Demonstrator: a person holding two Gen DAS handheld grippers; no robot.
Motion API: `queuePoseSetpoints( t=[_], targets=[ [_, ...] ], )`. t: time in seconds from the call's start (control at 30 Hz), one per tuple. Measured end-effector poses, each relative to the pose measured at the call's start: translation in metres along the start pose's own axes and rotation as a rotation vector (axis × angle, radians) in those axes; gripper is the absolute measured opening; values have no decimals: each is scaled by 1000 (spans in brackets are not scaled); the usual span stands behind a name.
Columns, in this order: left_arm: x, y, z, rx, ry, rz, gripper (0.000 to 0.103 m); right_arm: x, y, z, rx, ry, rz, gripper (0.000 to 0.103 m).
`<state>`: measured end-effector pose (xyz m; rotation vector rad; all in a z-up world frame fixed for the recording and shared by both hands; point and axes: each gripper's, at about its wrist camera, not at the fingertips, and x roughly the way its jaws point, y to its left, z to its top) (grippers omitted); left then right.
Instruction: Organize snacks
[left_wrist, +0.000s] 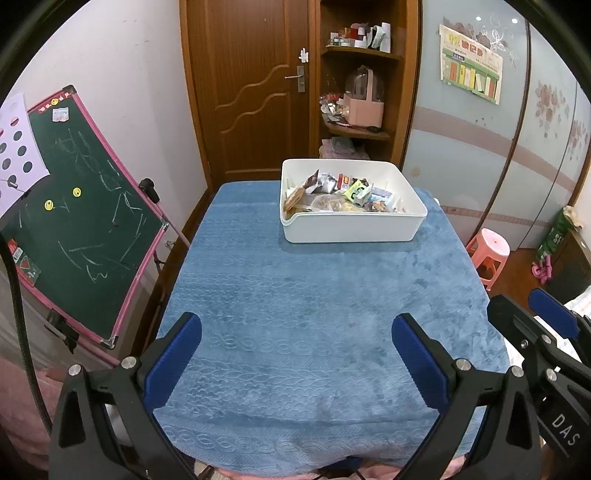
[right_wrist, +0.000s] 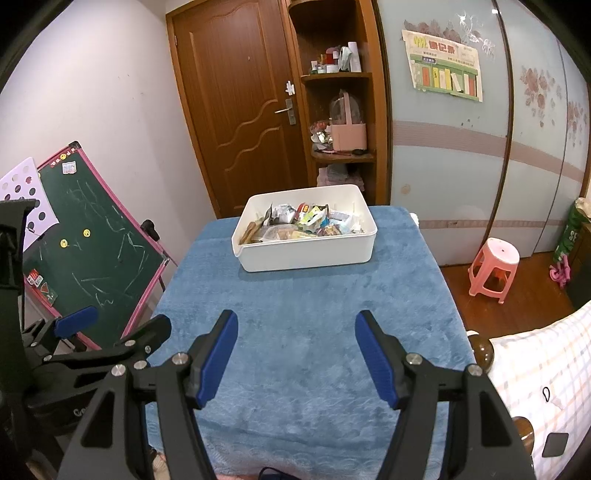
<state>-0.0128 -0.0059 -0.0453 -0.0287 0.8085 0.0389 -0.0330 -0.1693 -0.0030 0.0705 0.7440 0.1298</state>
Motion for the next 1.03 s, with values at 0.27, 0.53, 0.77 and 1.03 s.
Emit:
queuePoseSetpoints(
  t=[0.27,0.53,0.77,1.03],
  targets=[
    [6,3,0,2,9,-4,102,4,-2,-1,7,6,4,67],
    [10,6,0,4,16,1,102,10,-3,-3,13,23,13,67],
    [11,7,-1,8,22,4,102,12,-3,-3,16,28,13,67],
    [16,10,-1,12,35,6,102,16,-1,-7,26,38,11,67]
  ],
)
